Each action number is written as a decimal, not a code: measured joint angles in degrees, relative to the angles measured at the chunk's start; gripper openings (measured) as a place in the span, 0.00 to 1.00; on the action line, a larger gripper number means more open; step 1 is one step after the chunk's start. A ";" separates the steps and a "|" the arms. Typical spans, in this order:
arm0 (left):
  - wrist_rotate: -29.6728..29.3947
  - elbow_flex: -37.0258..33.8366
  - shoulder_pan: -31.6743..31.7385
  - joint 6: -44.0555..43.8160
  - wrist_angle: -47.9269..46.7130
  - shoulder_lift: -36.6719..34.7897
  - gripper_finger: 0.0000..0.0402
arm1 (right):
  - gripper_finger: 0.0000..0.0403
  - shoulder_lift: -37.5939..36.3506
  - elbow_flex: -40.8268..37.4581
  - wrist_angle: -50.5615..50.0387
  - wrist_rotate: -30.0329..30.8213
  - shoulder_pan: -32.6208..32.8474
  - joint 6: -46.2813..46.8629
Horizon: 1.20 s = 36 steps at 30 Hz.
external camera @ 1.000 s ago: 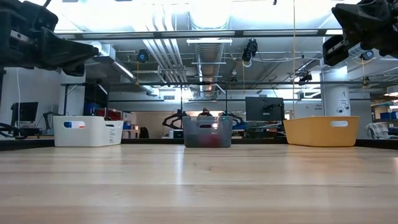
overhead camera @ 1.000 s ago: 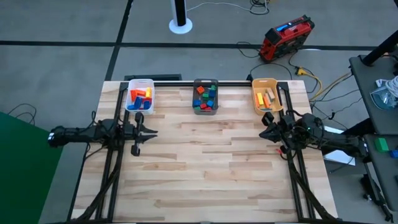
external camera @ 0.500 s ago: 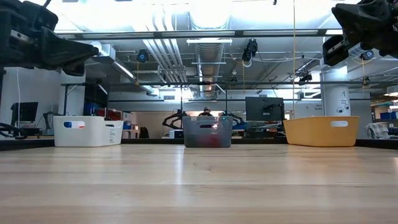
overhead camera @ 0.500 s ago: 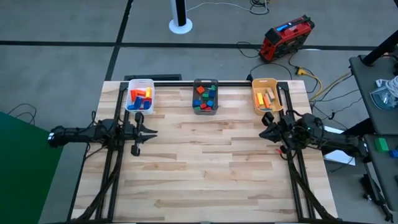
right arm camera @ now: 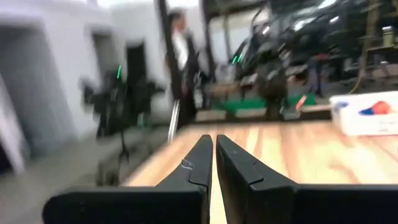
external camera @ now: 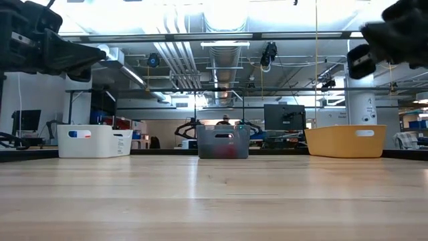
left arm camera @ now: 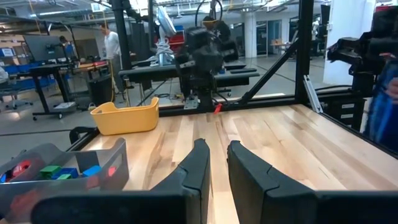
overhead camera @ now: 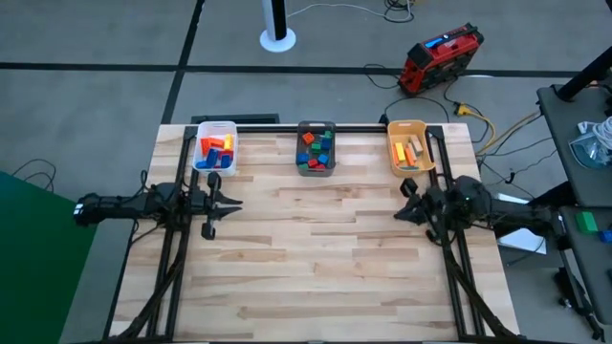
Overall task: Sort blocks by size
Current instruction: Return to Home Position
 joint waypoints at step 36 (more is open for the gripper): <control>0.07 0.07 0.00 -0.02 0.25 0.70 0.09 | 0.03 -3.22 0.13 -8.81 1.77 9.05 6.04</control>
